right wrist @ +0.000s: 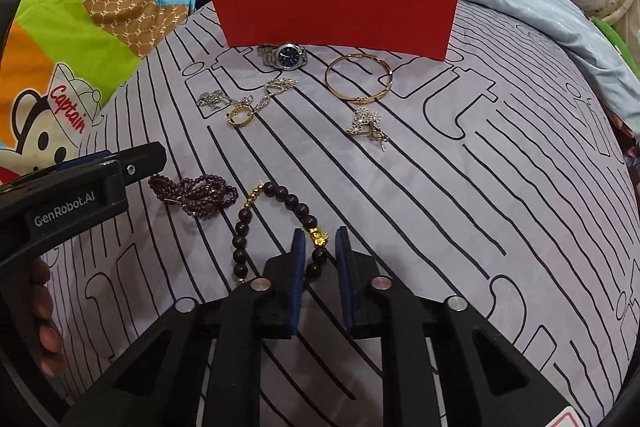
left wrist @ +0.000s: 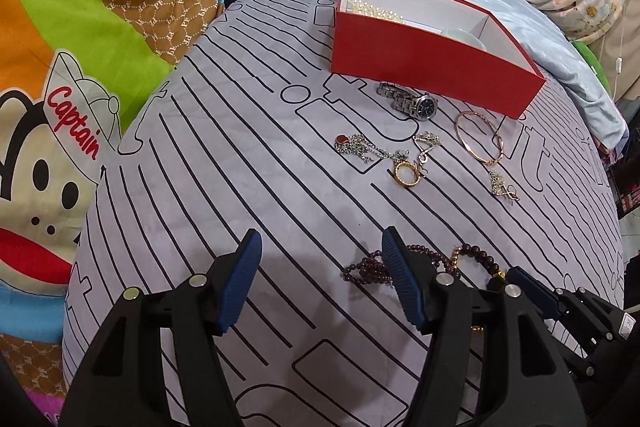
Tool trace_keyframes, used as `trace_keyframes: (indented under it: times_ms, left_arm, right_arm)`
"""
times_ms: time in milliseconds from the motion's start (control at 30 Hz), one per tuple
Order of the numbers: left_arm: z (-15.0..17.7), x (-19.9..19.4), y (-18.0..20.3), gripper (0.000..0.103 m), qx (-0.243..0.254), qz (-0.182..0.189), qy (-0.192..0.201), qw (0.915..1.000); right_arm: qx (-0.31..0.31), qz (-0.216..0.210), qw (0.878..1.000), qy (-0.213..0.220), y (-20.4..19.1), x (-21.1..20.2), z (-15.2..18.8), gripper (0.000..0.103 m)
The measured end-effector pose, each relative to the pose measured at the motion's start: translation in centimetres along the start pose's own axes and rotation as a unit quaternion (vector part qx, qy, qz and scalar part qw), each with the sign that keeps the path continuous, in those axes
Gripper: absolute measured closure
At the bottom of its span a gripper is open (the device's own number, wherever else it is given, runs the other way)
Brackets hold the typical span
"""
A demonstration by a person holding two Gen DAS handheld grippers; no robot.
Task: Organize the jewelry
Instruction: 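Grasp the black bead bracelet with the right tool while the left tool reaches the red beads, then grasp and lift the dark red beaded bracelet with the left tool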
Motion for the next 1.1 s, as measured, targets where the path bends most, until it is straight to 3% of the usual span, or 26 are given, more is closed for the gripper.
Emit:
trace_keyframes:
  times_ms: [333,667,867,1100]
  left_arm:
    - [0.7,0.0,0.5,0.035,0.006,0.008,-0.004,0.9999]
    - [1.7,1.3,1.4,0.035,-0.003,0.022,-0.023,0.9995]
    - [2.3,1.8,0.9,0.033,0.014,0.001,-0.029,0.9995]
    - [2.1,1.7,-0.8,0.036,-0.006,-0.009,-0.026,0.9996]
  right_arm:
    - [0.026,0.016,1.000,0.002,2.4,-0.1,0.1,0.096]
    - [0.058,0.022,0.998,-0.001,4.9,-0.2,0.0,0.096]
    - [0.059,0.018,0.998,-0.002,4.8,-0.2,0.1,0.096]
    - [0.057,0.012,0.998,-0.003,4.3,-0.2,0.1,0.096]
Point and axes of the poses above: each gripper's, at about its wrist camera, not at the fingertips, and x roughly the way its jaws point, y to its right, z to its underside, the point moved 9 cm from there along x, roughly the way its jaws point, and after that the axes turned 6 degrees about z, right-handed, at the moved point
